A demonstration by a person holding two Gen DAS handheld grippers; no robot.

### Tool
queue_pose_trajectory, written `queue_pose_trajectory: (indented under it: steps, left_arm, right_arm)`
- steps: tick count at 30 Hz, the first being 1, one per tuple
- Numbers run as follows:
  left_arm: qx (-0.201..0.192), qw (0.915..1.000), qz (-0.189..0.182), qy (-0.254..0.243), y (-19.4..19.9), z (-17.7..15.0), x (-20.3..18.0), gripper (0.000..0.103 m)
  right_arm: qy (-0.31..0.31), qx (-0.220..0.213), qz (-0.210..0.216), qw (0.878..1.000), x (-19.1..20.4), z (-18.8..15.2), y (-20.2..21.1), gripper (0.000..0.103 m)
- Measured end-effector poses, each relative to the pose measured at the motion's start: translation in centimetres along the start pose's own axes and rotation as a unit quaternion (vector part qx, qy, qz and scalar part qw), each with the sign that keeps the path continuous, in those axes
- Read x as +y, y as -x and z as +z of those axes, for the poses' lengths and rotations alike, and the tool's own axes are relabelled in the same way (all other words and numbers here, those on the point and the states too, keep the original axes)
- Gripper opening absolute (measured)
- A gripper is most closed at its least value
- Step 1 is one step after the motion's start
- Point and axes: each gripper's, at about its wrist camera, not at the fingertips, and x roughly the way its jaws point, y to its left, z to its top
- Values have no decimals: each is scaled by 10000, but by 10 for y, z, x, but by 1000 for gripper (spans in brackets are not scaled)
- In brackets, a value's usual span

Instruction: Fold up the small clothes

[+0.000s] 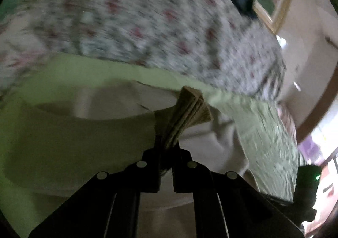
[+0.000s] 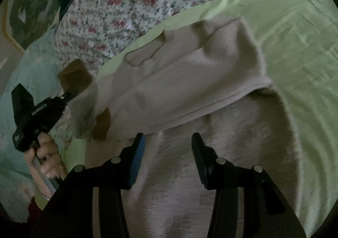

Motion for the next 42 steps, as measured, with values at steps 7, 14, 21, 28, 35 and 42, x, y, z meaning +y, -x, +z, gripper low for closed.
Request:
queue_pose_trajectory:
  steps: [7, 14, 21, 28, 35, 42]
  left_arm:
    - [655, 9969, -121, -426, -73, -36, -56, 7]
    - [1014, 9938, -129, -429, -71, -63, -48, 60]
    - [505, 9973, 524, -113, 16, -76, 10, 70]
    - [233, 9743, 2061, 875, 68, -77, 122, 70]
    - [407, 9604, 2396, 1364, 39, -60, 178, 69]
    - [369, 9486, 2971, 1022, 22, -48, 163, 63]
  right_arm:
    - [-306, -195, -184, 9992, -33, 9, 19, 47]
    - [-317, -167, -159, 9992, -37, 14, 14, 47]
    - [-376, -42, 46, 9993, -26, 30, -16, 52]
    - [-287, 176, 31, 9994, -10, 57, -66, 52]
    - [3, 494, 119, 9987, 14, 71, -99, 7]
    - [324, -684, 319, 9966, 23, 97, -8, 7]
